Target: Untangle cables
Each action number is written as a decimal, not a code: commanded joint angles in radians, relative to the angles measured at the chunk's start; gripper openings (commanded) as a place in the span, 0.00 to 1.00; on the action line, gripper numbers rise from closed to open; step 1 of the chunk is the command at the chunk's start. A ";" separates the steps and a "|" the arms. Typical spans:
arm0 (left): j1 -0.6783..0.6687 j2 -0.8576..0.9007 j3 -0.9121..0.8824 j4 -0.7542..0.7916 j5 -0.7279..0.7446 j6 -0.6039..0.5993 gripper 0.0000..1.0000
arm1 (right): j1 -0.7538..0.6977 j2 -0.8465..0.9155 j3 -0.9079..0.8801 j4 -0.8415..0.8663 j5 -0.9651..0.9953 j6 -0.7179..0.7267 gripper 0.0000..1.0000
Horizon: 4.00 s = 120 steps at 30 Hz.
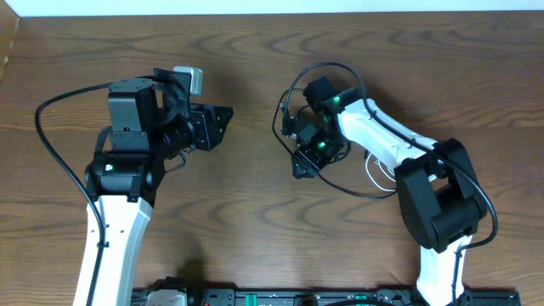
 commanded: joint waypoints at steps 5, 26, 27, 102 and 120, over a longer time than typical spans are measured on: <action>0.003 0.003 0.000 -0.014 -0.006 0.018 0.49 | 0.005 0.013 0.010 0.044 -0.029 -0.019 0.63; 0.003 0.003 0.000 -0.024 -0.006 0.035 0.49 | 0.011 0.087 0.009 0.052 -0.062 -0.023 0.63; 0.003 0.003 0.000 -0.024 -0.006 0.035 0.49 | 0.011 0.094 0.009 0.039 -0.062 -0.027 0.61; 0.007 0.003 0.000 -0.039 -0.006 0.062 0.50 | -0.400 -0.598 0.225 -0.162 0.347 0.237 0.01; 0.007 0.003 0.000 -0.040 -0.005 0.061 0.50 | -0.927 -0.743 0.248 -0.232 0.439 0.330 0.01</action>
